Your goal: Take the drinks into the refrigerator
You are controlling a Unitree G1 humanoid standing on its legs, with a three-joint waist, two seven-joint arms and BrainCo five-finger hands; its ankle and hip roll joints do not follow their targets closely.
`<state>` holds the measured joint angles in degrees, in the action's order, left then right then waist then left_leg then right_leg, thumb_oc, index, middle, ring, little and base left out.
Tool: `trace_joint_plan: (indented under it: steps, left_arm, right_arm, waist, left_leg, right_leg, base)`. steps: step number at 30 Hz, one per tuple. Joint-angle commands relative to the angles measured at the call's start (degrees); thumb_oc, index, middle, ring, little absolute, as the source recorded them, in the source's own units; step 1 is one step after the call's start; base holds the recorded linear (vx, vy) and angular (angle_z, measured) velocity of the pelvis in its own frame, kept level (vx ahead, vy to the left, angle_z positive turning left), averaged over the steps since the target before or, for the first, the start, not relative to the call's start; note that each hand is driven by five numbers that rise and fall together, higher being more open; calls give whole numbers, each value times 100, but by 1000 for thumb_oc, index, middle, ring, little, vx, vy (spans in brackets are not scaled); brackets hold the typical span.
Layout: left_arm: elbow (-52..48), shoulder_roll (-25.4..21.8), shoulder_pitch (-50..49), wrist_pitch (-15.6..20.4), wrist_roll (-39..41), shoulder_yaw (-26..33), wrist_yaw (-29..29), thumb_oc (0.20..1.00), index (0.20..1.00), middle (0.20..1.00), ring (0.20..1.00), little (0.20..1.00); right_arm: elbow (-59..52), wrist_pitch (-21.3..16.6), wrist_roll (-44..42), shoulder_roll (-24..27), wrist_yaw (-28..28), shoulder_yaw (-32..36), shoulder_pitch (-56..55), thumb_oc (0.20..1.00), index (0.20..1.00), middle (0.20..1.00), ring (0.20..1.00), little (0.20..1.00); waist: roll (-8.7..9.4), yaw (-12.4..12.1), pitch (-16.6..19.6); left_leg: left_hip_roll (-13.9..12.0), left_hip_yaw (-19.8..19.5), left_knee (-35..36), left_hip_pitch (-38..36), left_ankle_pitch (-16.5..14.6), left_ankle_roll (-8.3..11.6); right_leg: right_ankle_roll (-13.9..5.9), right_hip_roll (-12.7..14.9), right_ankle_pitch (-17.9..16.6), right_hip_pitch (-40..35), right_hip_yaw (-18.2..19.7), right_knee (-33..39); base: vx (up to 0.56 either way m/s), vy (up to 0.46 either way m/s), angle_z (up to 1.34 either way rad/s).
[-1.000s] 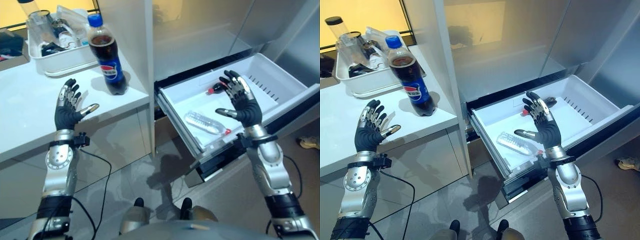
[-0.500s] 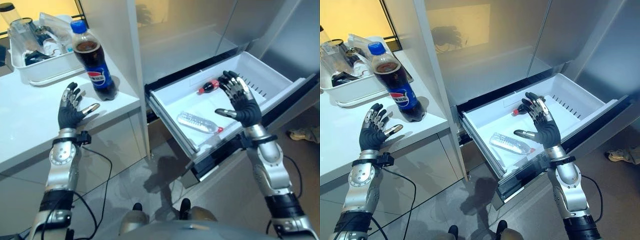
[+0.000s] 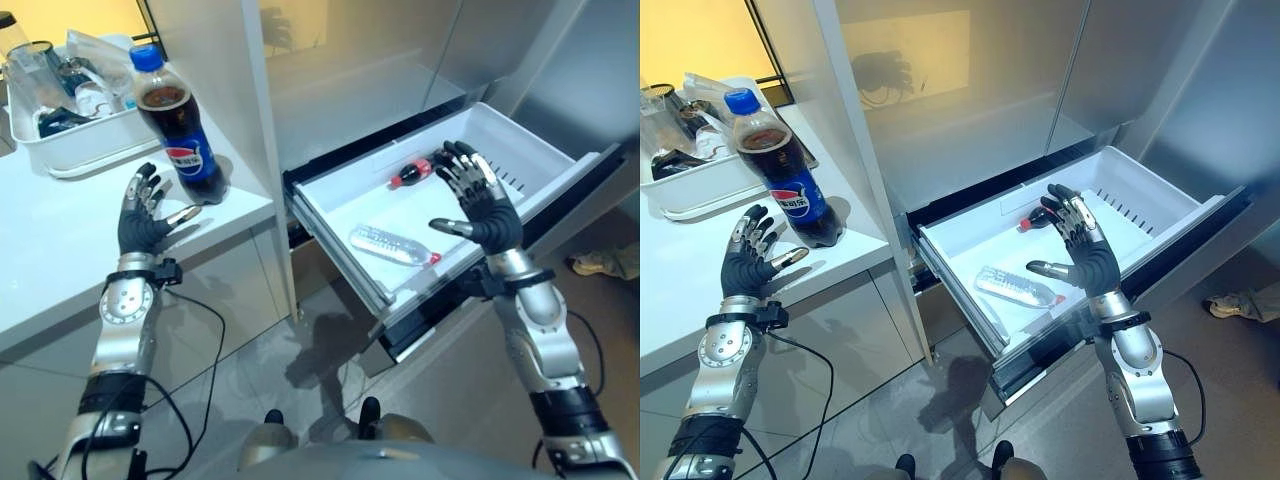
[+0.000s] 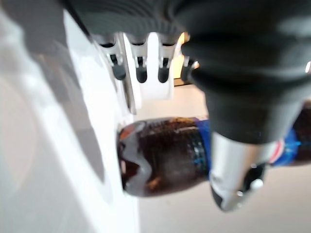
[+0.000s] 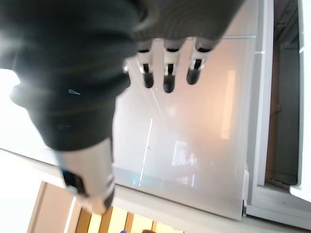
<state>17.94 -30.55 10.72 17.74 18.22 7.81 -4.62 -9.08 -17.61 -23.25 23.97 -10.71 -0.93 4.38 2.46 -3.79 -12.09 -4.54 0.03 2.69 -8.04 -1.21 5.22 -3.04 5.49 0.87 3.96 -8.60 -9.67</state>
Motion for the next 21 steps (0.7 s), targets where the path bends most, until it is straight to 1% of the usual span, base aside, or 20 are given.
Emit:
trace_joint_plan:
  steps: [1, 9, 12, 15, 21]
  left_arm:
    - [442, -288, 703, 28, -277, -229, -178, 1000, 1000, 1000, 1000, 1000]
    - [619, -408, 860, -36, -381, -232, -244, 1000, 1000, 1000, 1000, 1000]
    - [754, -385, 968, -50, -246, -274, -237, 1000, 1000, 1000, 1000, 1000]
    - [854, -473, 1218, -100, -236, -407, -204, 1000, 1000, 1000, 1000, 1000]
    - [916, -479, 1474, -137, -209, -586, -156, 1000, 1000, 1000, 1000, 1000]
  right_arm:
    - [-694, -246, -283, 145, -39, -5, 293, 1000, 1000, 1000, 1000, 1000]
    - [-744, -227, -328, 163, -67, -4, 209, 1000, 1000, 1000, 1000, 1000]
    - [-759, -208, -333, 171, -91, -3, 181, 1000, 1000, 1000, 1000, 1000]
    - [-768, -193, -357, 173, -108, -26, 145, 1000, 1000, 1000, 1000, 1000]
    - [-797, -176, -341, 175, -129, -30, 97, 1000, 1000, 1000, 1000, 1000]
  waist:
    - [-77, 45, 2]
    - [-51, 94, 14]
    - [-39, 118, 27]
    - [-20, 166, 37]
    - [6, 242, 53]
  left_leg:
    - [177, 40, 225, -324, -406, -496]
    - [170, 109, 226, -351, -418, -495]
    - [171, 148, 231, -364, -431, -492]
    - [169, 203, 231, -379, -436, -491]
    - [180, 307, 231, -391, -449, -481]
  right_leg:
    - [-467, 368, 121, 43, -115, -734]
    - [-466, 314, 102, 42, -28, -676]
    - [-468, 290, 87, 28, 7, -618]
    - [-466, 257, 69, 27, 70, -568]
    - [-465, 194, 28, 9, 163, -431]
  base:
    - [0, 0, 0]
    - [7, 4, -5]
    - [4, 2, -13]
    - [1, 5, -9]
    - [1, 4, -7]
